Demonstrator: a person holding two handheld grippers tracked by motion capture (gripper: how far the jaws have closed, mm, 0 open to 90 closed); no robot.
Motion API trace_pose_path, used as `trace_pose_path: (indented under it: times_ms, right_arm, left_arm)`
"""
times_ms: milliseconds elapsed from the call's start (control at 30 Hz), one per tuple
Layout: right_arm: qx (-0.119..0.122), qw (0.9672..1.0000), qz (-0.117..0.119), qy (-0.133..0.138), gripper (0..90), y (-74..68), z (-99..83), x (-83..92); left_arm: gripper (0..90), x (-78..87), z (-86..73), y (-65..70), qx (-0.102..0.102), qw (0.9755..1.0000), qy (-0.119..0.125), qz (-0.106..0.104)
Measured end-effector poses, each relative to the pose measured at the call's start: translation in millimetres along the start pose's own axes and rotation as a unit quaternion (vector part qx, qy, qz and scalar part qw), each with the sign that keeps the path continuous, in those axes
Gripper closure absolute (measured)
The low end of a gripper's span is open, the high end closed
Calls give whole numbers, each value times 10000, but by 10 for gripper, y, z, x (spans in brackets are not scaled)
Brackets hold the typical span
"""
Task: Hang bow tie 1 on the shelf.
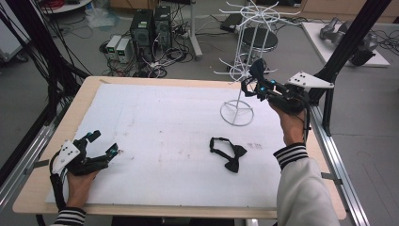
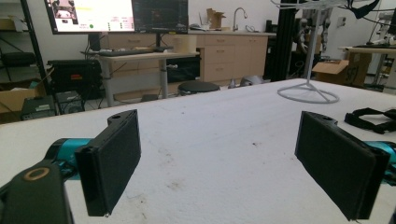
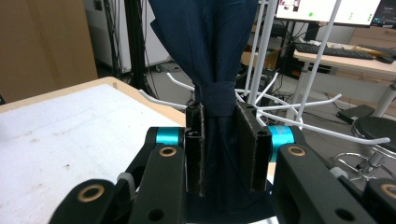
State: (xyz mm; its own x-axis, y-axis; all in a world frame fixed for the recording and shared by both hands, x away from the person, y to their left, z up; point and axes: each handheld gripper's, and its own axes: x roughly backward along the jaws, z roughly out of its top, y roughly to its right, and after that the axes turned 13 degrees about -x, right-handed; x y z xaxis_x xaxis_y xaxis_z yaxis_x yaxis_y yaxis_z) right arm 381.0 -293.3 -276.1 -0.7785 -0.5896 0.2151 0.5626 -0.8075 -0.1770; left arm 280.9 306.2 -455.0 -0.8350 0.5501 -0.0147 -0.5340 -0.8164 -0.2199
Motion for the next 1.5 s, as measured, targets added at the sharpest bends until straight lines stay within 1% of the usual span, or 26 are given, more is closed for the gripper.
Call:
trace_pose_path:
  times_ms: [267,300,333,433,500,600,633,700,733,767,867,900,933,967,1000,1133,1233,1267,1333,1367,1400,1433,1500]
  right_arm:
    - [31,10000,-47,-22,731,2,26,-56]
    - [34,10000,-50,-34,725,2,28,-61]
    - [58,9999,-102,-40,716,-2,30,-61]
    - [50,9999,-106,-32,704,-5,36,-68]
    - [88,9998,-151,-13,683,-9,37,-70]
    - [78,9998,-167,5,657,-9,37,-66]
    - [85,9997,-213,9,643,-9,38,-63]
    - [81,9997,-225,63,641,-5,42,-51]
    - [77,9995,-283,98,596,-10,45,-38]
    - [77,9995,-283,98,596,-10,45,-38]
    - [61,9991,-394,128,537,-7,48,-22]
    - [42,9991,-397,157,496,-3,49,-16]
    - [-5,9981,-561,252,375,-9,49,-4]
    - [-5,9981,-561,252,375,-9,49,-4]
    - [-46,9978,-601,283,341,-16,51,4]
    - [-84,9972,-650,361,216,-54,58,27]
    - [-23,9966,-723,388,149,-97,63,55]
    - [-33,9966,-718,414,115,-111,65,65]
    - [-85,9974,-600,378,111,-132,65,97]
    - [-68,9978,-539,379,94,-147,59,118]
    - [-52,9980,-507,384,72,-166,50,142]
    - [-43,9982,-453,384,23,-184,38,166]
    - [-84,9986,-348,385,18,-216,13,217]
  left_arm:
    - [147,0,0,-3,8,10000,-3,-10]
    - [147,1,0,-4,7,10000,-7,-13]
    - [147,0,0,-3,9,10000,-3,-11]
    - [147,-1,0,-2,-10,10000,-4,-10]
    - [147,-1,0,-2,-10,10000,-4,-9]
    - [148,0,0,-2,0,10000,-7,-11]
    - [147,0,1,-2,-9,10000,-7,-14]
    - [147,0,1,-1,-2,10000,-7,-5]
    - [147,0,1,-2,-8,10000,-6,-16]
    - [147,-1,1,-2,-9,10000,-7,-12]
    - [147,0,1,-1,-11,10000,-8,-14]
    - [147,0,1,-1,-11,10000,-9,-14]
    - [147,0,1,-1,-12,10000,-7,-14]
    - [147,0,1,-1,-12,10000,-7,-13]
    - [147,0,0,-1,-13,10000,-6,-13]
    - [147,-1,1,-1,-13,10000,-6,-15]
    - [147,-1,1,1,-19,10000,-5,-10]
    - [147,0,1,1,-19,10000,-7,-13]
    - [147,-1,1,1,-21,10000,-6,-8]
    - [148,-1,2,2,-19,10000,-6,-9]
    - [147,-1,1,1,-21,10000,-6,-7]
    - [147,-1,1,1,-19,10000,-5,-7]
    - [147,0,1,0,-15,10000,-5,-12]
